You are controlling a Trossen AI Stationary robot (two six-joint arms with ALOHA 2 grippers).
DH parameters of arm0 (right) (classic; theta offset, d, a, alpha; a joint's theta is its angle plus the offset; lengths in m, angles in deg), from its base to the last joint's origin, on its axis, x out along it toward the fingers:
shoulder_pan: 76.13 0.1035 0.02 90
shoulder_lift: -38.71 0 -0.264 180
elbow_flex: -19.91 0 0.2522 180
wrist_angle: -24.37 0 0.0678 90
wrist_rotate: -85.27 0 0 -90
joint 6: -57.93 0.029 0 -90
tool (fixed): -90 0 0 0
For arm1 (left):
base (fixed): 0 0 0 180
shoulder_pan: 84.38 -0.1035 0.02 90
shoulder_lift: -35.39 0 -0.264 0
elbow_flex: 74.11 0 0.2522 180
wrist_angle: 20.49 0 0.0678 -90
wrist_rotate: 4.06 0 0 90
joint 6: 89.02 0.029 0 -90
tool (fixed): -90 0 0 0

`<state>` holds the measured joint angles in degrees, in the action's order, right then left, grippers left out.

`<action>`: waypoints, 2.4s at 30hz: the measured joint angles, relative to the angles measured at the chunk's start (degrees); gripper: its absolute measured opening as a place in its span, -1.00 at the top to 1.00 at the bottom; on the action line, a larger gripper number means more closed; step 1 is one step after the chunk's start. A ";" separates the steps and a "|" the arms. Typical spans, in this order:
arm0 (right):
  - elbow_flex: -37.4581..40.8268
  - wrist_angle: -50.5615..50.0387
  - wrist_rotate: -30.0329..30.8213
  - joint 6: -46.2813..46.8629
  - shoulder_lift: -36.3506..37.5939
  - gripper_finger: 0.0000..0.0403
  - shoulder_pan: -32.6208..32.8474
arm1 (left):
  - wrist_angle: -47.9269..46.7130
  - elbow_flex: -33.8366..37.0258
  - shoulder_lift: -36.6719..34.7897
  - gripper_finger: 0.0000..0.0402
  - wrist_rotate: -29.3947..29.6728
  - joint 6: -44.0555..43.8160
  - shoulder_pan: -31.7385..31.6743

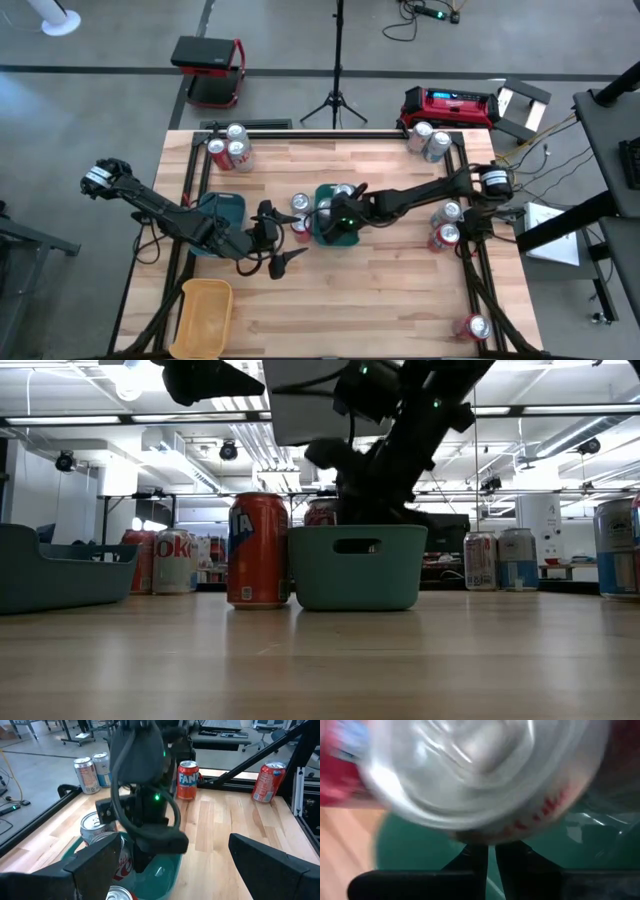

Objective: Sort soda cans
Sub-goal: Put the bottom right red-silver soda can into the light green bin, then put the left red-silver soda can into the light green bin

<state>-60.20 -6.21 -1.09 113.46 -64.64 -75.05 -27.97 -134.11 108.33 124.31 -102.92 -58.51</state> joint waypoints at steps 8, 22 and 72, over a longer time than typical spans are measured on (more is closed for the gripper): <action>0.02 2.46 3.24 -1.11 -1.60 0.87 0.02 | 0.00 0.00 0.00 -0.77 0.00 -0.09 0.00; 0.02 2.11 3.97 -2.22 -1.53 0.87 -0.64 | -0.09 0.00 0.00 -0.77 0.00 -0.31 0.02; 6.67 -20.03 18.86 -27.06 39.89 0.16 4.88 | -53.28 -14.66 -0.58 -0.77 -5.41 -33.49 -31.80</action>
<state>-53.53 -26.24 17.77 86.40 -24.75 -70.17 -81.24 -148.77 107.75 118.90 -136.41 -90.31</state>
